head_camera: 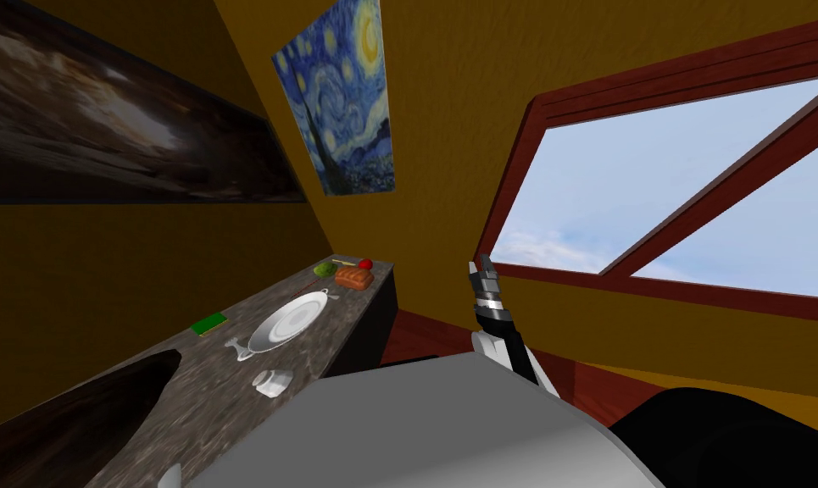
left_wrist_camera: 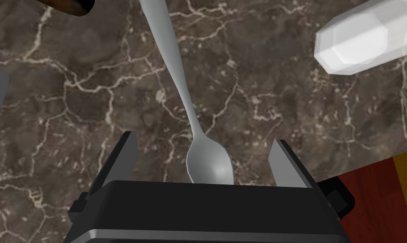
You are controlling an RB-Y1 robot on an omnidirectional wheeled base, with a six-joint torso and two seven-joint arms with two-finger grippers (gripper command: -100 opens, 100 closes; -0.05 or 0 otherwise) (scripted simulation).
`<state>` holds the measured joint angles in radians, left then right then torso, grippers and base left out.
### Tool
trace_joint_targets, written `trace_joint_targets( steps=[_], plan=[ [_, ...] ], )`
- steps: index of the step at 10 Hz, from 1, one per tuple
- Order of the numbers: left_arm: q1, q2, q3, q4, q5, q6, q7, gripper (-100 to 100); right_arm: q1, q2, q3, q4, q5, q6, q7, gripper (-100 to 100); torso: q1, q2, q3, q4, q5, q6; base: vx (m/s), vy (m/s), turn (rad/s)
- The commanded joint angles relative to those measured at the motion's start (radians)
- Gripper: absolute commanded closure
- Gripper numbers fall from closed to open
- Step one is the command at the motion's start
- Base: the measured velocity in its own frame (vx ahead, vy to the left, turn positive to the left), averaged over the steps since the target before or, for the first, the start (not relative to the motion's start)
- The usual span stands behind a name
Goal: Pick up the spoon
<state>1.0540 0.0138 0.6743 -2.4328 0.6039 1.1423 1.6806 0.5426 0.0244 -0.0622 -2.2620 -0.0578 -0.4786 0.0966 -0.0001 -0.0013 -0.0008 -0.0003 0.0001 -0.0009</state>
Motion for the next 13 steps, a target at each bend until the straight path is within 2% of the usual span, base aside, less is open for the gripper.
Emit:
trace_joint_targets(
  steps=[1,2,3,4,7,8,9,13],
  plan=[
    [0.003,-0.031,0.001,-0.002,-0.001,0.012,0.011,-100,0.0,0.0,0.0,0.0,0.0,0.0,0.0,0,0.0,0.0,0.0,0.0,0.0,0.0,0.006,0.012,-0.017],
    [0.005,-0.021,0.001,-0.002,0.002,0.007,0.006,-100,0.0,0.0,0.0,0.0,0.0,0.0,0.0,0,0.0,0.0,0.0,0.0,0.0,0.0,0.0,0.0,0.0],
    [0.005,-0.023,0.001,-0.002,0.002,0.008,0.007,0,0.0,0.0,0.0,0.0,0.0,0.0,0.0,0,0.0,0.001,0.0,0.0,0.0,0.0,0.0,0.0,0.0],
    [-0.016,-0.023,-0.002,0.034,-0.009,-0.009,-0.005,-100,0.0,0.0,0.0,0.0,0.0,0.0,0.0,0,-0.001,0.001,0.0,0.0,0.0,0.0,0.005,0.004,-0.019],
    [-0.048,-0.024,-0.007,0.089,-0.026,-0.033,-0.023,-100,0.0,0.0,0.0,0.0,0.0,0.0,0.0,0,0.0,0.0,0.0,0.0,0.0,0.0,0.008,0.007,-0.02],
    [-0.04,-0.026,-0.007,0.077,-0.022,-0.027,-0.019,-100,0.0,0.0,0.0,0.0,0.0,0.0,0.0,0,0.0,0.0,0.0,0.0,0.0,0.0,0.0,0.0,0.0],
    [-0.041,-0.026,-0.007,0.079,-0.023,-0.03,-0.021,100,0.0,0.0,0.0,0.0,0.0,0.0,0.0,0,0.0,0.0,0.0,0.0,0.0,0.0,0.0,0.0,0.0],
    [-0.041,-0.026,-0.006,0.077,-0.023,-0.03,-0.02,100,0.0,0.0,0.0,0.0,0.0,0.0,0.0,0,0.003,0.001,0.0,0.0,0.002,0.0,0.0,0.0,0.0]
  ],
)
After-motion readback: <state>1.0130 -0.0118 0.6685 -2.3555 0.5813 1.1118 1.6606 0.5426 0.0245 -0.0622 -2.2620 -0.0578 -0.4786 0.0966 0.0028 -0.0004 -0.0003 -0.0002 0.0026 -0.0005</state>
